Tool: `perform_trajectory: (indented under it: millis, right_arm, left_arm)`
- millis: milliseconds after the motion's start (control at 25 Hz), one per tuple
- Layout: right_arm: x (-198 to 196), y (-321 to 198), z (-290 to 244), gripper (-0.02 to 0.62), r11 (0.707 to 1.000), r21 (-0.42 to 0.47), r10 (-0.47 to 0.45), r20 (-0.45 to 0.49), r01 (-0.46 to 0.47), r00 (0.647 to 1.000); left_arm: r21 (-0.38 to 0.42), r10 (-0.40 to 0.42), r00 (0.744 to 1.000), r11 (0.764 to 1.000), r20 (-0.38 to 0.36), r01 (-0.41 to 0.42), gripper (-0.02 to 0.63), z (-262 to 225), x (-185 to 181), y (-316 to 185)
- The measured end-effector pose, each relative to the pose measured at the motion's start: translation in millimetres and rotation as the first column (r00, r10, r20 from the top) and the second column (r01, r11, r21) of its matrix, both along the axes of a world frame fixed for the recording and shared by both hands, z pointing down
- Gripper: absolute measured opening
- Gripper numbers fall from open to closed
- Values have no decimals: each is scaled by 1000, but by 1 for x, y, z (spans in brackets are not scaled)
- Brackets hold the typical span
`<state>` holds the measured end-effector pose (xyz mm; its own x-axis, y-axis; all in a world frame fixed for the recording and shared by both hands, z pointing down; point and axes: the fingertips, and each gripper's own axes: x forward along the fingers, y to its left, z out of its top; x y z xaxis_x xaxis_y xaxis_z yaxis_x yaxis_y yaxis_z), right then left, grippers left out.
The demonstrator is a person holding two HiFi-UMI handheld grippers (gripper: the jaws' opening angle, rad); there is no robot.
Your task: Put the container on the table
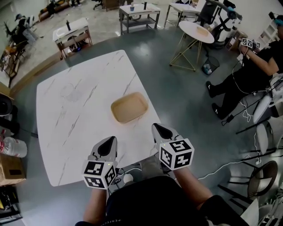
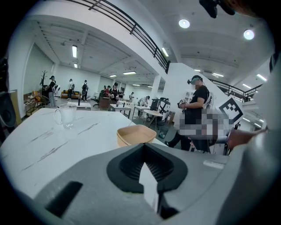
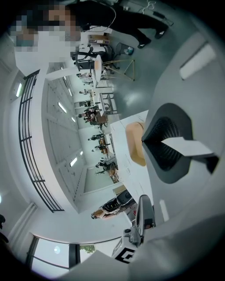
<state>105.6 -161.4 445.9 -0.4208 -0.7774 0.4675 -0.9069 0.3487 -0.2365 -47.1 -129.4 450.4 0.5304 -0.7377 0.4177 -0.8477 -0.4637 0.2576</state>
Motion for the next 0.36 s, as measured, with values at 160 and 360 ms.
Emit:
perform_trajectory:
  millis: [160, 360]
  right_arm:
    - [-7, -2, 2, 0, 1000, -5, -17, 2, 17, 1000]
    - [-17, -2, 3, 0, 999, -11, -38, 2, 38, 999]
  left_arm:
    - [-2, -19, 1000, 1000, 4, 19, -5, 0, -8, 0]
    - [-3, -33, 999, 999, 6, 33, -5, 0, -16, 2]
